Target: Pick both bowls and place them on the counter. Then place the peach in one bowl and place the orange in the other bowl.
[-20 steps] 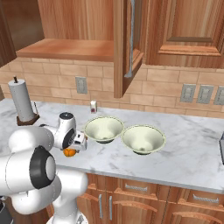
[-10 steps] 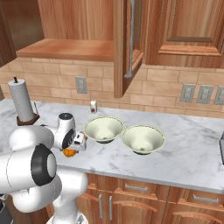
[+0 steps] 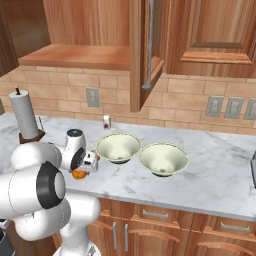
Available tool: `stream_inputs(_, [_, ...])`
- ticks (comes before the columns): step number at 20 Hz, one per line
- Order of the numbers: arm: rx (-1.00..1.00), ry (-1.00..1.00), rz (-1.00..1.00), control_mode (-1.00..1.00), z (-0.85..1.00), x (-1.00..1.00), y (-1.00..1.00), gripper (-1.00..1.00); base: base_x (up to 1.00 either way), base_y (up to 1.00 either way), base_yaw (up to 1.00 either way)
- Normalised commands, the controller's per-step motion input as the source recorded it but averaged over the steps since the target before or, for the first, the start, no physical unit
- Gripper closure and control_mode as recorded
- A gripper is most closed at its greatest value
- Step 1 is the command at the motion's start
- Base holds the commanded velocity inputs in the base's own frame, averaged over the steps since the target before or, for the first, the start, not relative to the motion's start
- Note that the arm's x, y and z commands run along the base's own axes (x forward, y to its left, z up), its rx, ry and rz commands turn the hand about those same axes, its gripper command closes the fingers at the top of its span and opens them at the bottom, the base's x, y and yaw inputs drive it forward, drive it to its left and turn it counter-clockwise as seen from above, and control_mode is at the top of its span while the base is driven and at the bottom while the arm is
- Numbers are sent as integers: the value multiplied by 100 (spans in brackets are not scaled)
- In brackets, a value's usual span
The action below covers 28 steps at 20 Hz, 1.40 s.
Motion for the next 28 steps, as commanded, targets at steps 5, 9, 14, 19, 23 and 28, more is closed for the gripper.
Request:
stream_inputs(5, [0,-1,0,-100,45,-7,0,100,0,0,0])
stream_inputs(9, [0,-1,1,-100,66,-5,0,100,0,0,0])
stream_inputs(14, [0,-17,0,-100,65,-7,0,100,0,0,0])
stream_inputs(19, [0,-18,0,-100,54,-9,-4,100,0,0,0])
stream_inputs(23, [0,-6,0,-100,50,-1,-23,100,0,0,0])
stream_inputs(28, [0,-10,0,-100,46,1,-30,100,0,0,0])
